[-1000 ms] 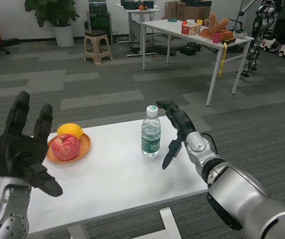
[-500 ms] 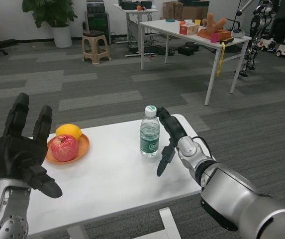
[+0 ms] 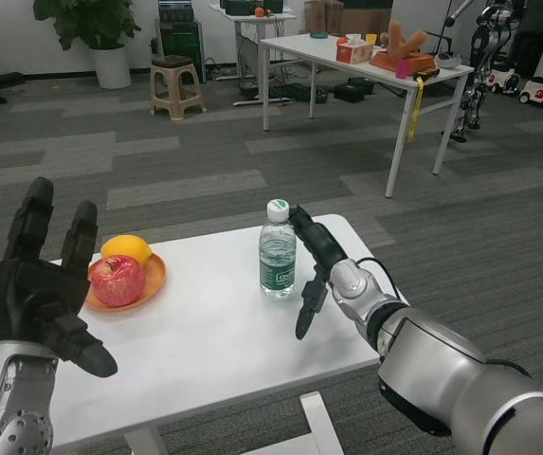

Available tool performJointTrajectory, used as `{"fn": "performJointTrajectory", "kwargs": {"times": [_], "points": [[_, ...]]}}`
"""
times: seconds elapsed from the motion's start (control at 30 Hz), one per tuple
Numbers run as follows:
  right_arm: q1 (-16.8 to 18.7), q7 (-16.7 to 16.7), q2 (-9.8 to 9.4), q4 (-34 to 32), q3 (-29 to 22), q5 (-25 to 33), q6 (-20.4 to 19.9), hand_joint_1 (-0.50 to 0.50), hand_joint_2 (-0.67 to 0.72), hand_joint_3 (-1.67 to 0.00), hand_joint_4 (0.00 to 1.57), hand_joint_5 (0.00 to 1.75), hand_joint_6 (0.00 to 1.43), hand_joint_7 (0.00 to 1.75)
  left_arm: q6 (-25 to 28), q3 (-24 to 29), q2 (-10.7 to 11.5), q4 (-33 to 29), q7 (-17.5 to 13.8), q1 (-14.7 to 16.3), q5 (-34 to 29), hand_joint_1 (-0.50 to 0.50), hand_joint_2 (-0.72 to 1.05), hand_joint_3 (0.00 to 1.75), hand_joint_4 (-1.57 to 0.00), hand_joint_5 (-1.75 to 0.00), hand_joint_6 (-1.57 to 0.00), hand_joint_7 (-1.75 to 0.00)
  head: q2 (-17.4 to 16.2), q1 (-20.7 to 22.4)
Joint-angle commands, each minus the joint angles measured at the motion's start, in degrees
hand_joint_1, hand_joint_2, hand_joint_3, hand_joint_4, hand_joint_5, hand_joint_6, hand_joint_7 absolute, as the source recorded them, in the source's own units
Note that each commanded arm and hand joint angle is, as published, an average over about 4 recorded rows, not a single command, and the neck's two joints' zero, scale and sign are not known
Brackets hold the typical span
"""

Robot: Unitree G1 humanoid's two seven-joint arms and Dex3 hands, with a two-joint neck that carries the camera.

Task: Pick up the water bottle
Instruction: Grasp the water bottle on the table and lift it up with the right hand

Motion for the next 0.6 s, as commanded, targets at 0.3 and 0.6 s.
{"fn": "performJointTrajectory", "kwargs": {"times": [0.3, 0.6], "points": [[-0.96, 0.77, 0.06, 0.1, 0.31, 0.04, 0.74, -0.46, 0.66, 0.0, 0.58, 1.16, 0.17, 1.69, -0.69, 0.13, 0.16, 0.28, -0.15, 0.09, -0.17, -0.49, -0.68, 0.09, 0.0, 0.0, 0.0, 0.0, -0.1, 0.06], [1.21, 1.34, -0.25, 0.05, -2.13, 0.04, 0.57, -0.46, 0.66, 0.0, 0.81, 1.65, 0.51, 1.61, -0.69, 0.22, 0.16, 0.19, -0.15, 0.46, -0.17, -0.49, -0.64, 0.09, 0.0, 0.0, 0.0, 0.0, -0.45, 0.15]]}}
